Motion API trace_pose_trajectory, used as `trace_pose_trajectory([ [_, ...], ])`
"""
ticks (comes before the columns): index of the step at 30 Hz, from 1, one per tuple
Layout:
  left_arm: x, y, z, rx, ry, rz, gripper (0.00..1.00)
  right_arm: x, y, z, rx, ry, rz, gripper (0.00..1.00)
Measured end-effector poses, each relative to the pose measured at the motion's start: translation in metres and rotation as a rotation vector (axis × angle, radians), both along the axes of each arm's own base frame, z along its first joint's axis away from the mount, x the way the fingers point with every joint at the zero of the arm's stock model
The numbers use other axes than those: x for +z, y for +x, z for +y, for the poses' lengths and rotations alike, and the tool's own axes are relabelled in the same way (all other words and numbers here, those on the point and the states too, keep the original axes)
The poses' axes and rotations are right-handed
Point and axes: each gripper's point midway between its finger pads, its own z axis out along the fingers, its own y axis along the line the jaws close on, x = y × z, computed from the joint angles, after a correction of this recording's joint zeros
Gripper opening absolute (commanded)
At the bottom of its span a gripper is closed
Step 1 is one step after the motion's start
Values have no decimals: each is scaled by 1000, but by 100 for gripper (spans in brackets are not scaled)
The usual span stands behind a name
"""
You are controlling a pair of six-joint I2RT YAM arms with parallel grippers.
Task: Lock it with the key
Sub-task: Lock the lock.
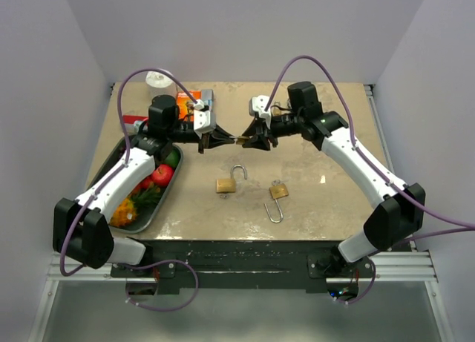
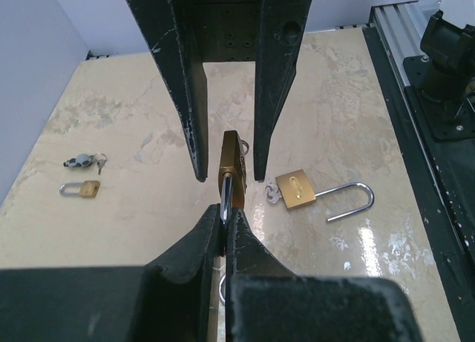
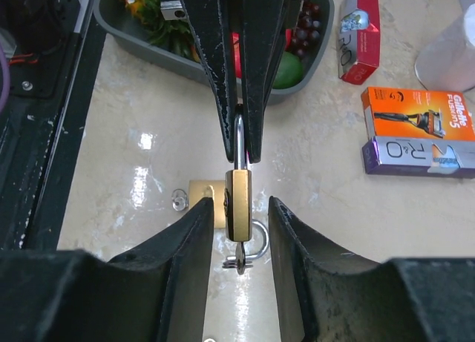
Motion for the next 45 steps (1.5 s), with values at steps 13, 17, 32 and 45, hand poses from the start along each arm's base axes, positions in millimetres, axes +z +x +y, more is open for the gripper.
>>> trace_pose_trajectory([
  [13,3,-4,1,8,-13,1,0,-14,4,7,-6,-44,9,20],
  [17,5,-2,1,17,-19,3,11,-14,4,7,-3,-48,6,0],
  [32,-15,-10,12,11,74,68,33,-16,5,5,-22,-63,16,0],
  [45,-11,-4,12,31,69,44,24,-19,3,3,-7,-77,5,0],
])
